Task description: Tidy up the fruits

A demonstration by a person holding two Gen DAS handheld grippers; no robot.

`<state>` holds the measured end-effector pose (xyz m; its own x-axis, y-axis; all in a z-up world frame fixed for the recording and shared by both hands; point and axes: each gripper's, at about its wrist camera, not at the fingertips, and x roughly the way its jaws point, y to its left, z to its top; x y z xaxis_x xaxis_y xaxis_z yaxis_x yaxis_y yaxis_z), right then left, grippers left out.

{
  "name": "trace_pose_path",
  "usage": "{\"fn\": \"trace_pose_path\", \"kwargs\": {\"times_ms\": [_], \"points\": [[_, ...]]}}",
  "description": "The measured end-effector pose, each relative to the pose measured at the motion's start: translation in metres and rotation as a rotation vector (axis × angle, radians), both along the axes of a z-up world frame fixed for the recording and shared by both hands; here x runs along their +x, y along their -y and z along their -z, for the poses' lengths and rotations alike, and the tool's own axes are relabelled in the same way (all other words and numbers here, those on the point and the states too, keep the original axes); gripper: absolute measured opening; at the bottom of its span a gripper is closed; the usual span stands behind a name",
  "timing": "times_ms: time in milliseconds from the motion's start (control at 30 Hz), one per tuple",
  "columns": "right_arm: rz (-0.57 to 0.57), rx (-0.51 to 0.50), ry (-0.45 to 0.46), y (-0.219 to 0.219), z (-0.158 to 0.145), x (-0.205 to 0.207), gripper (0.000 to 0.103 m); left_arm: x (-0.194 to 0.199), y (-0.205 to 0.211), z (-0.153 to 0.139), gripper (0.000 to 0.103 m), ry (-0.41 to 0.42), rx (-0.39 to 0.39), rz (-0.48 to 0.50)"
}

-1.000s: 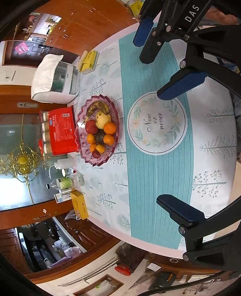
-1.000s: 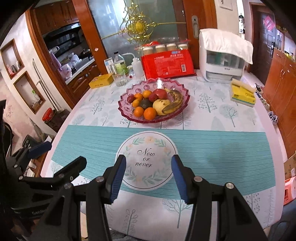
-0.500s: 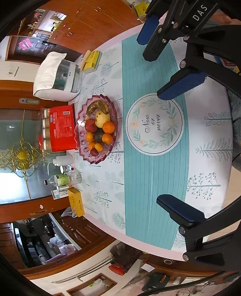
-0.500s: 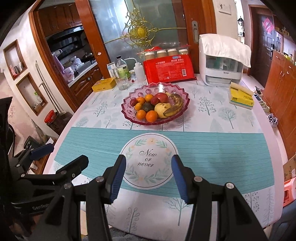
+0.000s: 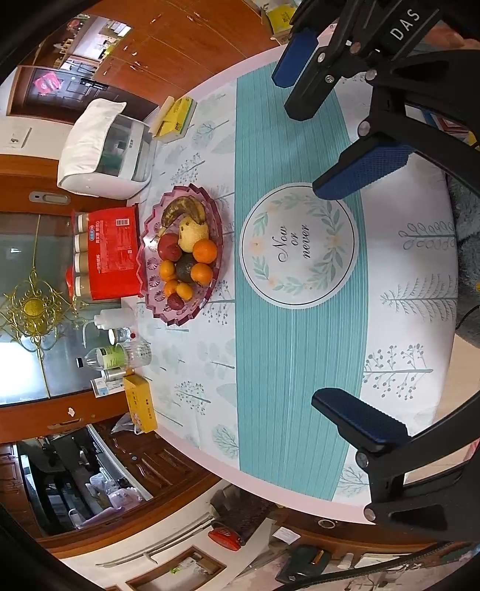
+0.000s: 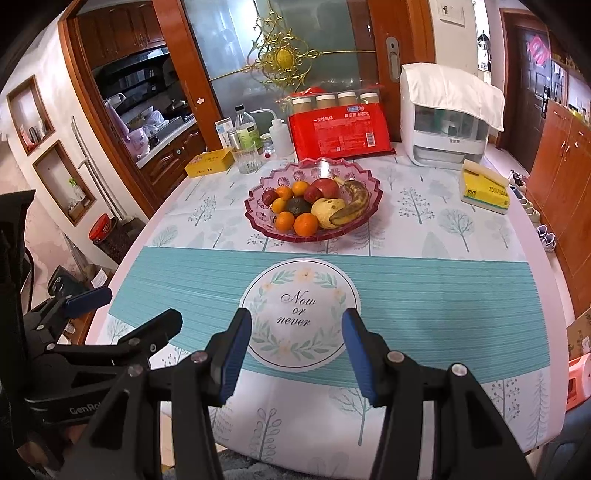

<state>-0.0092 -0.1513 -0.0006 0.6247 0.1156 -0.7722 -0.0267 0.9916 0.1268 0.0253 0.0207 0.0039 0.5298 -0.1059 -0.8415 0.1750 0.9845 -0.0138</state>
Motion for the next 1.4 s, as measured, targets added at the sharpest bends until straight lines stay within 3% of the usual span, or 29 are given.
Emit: {"fn": "trace_pose_path", "kwargs": {"times_ms": [1400], "points": [[-0.004, 0.002, -0.007, -0.0046, 0.0017, 0.0035, 0.052, 0.0003, -0.0085, 0.0026, 0.101, -0.011, 0.001, -0.002]]}}
